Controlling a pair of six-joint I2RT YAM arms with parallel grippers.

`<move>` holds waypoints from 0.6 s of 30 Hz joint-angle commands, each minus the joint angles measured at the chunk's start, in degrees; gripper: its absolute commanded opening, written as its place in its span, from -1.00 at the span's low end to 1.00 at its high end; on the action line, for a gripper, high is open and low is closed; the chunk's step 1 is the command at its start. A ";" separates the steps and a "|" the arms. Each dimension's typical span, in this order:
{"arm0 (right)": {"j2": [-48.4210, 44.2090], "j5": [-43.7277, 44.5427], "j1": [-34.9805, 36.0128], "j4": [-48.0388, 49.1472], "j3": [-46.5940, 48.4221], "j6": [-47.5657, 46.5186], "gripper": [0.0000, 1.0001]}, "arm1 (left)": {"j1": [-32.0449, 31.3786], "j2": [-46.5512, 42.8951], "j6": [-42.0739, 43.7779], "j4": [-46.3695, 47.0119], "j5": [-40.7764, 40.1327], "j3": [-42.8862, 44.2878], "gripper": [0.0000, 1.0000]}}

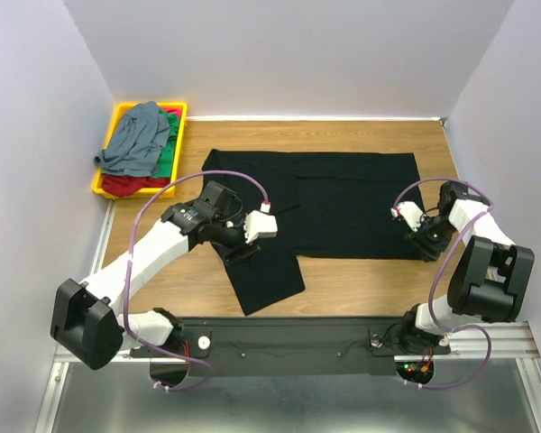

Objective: Fold and stack the t-shirts
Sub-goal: Fold the tshirt

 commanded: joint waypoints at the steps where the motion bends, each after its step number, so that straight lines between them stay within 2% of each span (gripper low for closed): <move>1: 0.56 1.28 -0.17 3.17 -1.22 -1.79 0.05 | -0.34 0.27 -0.27 0.36 1.58 -0.64 0.21; 9: 3.46 1.98 -0.17 7.83 -4.99 -1.79 0.11 | -2.36 1.50 2.01 -1.22 2.73 -2.14 0.25; 13: 2.85 2.51 -0.17 11.96 -8.77 -1.88 -0.02 | -7.01 1.59 3.25 -2.62 -0.34 -3.45 0.29; 14: 2.68 2.60 -0.17 12.49 -9.65 -1.79 -0.08 | -8.24 1.41 4.20 -3.15 -1.39 -4.15 0.29; 15: 2.68 2.78 -0.17 13.28 -9.92 -1.62 -0.25 | -10.60 1.24 4.48 -3.50 -3.75 -4.51 0.29; 17: 2.50 3.04 -0.17 13.64 -10.01 -1.00 -0.45 | -12.64 0.97 4.74 -4.12 -5.53 -5.12 0.30; 18: 2.15 3.13 -0.17 13.55 -9.75 -0.82 -0.78 | -14.73 0.80 4.65 -4.47 -6.93 -5.21 0.31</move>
